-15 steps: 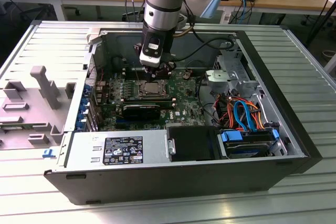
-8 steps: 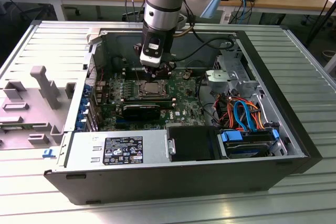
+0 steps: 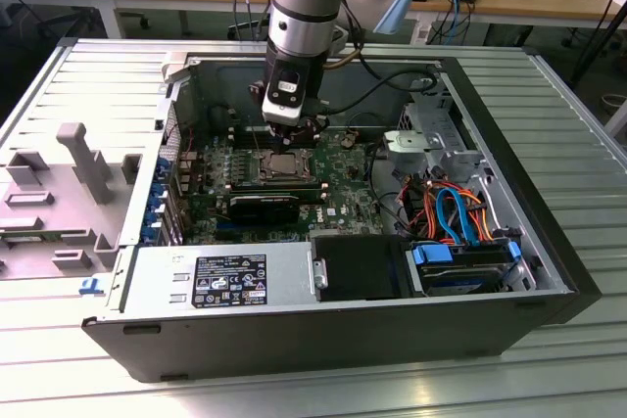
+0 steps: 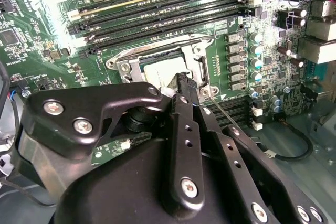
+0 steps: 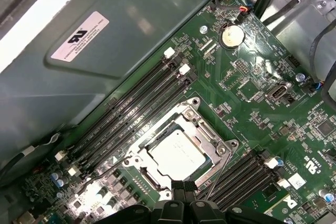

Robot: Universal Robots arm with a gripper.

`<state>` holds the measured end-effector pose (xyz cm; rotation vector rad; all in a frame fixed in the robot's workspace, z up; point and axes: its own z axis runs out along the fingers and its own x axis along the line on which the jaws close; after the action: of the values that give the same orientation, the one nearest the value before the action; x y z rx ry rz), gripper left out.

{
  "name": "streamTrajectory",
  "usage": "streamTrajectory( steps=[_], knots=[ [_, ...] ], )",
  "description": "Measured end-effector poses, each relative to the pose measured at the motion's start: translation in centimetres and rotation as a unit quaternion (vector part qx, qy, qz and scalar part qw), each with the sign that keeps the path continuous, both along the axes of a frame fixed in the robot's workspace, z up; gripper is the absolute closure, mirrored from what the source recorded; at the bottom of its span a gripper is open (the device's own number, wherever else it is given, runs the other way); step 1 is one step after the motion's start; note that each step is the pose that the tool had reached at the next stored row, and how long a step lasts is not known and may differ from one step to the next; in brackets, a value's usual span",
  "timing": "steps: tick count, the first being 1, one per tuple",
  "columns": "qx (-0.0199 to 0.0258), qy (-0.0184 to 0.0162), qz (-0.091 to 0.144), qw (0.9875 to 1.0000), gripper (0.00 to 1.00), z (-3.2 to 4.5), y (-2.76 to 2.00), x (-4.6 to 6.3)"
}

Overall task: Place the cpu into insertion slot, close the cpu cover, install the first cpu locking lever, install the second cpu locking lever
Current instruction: 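Install the first cpu locking lever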

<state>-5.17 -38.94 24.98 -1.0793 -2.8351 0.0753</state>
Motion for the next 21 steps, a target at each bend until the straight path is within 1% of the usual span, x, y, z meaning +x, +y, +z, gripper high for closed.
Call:
streamTrajectory(
  steps=[21],
  knots=[
    [0.0000, 0.0000, 0.012, 0.9999, 0.89, 0.00, 0.00, 0.00]
  ],
)
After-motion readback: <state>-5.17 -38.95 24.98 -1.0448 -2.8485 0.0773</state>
